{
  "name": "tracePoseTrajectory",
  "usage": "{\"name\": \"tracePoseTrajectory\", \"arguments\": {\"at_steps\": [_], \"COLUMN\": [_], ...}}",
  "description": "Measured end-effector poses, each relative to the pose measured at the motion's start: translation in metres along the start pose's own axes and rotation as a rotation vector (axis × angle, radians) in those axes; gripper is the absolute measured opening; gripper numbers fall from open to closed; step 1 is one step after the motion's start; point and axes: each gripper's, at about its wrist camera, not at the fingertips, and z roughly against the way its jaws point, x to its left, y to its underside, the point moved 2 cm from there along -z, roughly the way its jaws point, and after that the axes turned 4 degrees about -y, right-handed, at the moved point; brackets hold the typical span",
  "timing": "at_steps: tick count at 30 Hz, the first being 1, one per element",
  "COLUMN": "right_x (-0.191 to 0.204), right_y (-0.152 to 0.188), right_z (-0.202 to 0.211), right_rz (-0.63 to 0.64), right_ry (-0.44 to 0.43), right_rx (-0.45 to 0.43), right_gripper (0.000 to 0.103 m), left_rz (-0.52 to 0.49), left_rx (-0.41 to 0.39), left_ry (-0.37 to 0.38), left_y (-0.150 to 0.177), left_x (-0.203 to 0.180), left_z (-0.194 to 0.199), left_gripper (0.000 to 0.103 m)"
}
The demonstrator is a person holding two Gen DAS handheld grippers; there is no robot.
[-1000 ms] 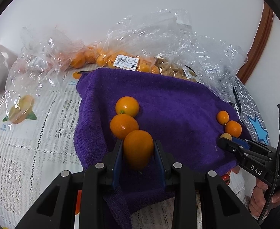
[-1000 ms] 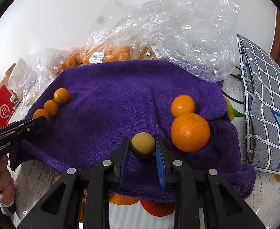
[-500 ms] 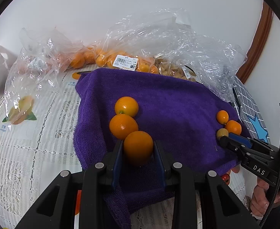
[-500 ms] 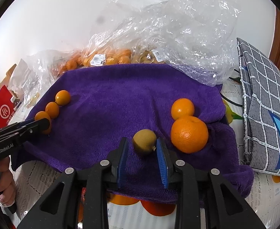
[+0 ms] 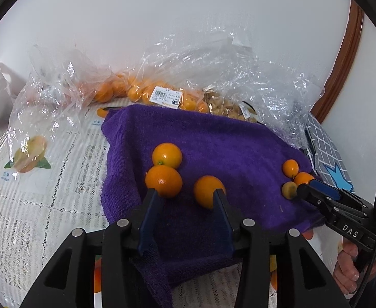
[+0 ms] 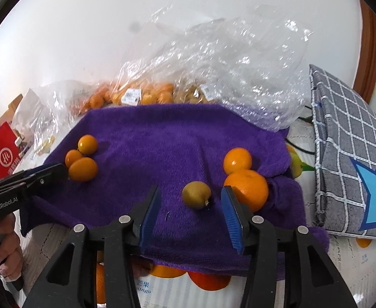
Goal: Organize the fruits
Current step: 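Lower both fruits onto the towel and open both grippers, then withdraw the right gripper to the table and grasp a small red fruit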
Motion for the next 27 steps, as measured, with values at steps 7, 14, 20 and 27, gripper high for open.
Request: {"name": "tracePoseTrajectory", "arguments": {"at_steps": [7,14,20,27], "right_x": [0.0,0.008,0.016,0.014], "right_y": [-0.002,0.004,0.014,0.032], "right_z": [0.018,0.031,0.042,0.059], "right_rz": [-0.012,0.023,0.026,-0.032], "right_ry": [0.017,0.03,0.005,0.025], "right_rx": [-0.068,-0.113,-0.111,-0.071], "right_gripper": [0.052,0.052,0.051,0.052], "left_rz": [0.008,-0.015,-0.038,-0.057], "left_rx": [-0.04,-0.11,-0.127,-0.123], "left_ry": [0.011,-0.003,-0.029,-0.008], "left_y": [-0.001,-0.002,-0.002,0.0], "left_x": [0.001,-0.004,-0.008,-0.011], "left_z": [0.007,0.019,0.02,0.022], "left_gripper": [0.042,0.042,0.042,0.042]}}
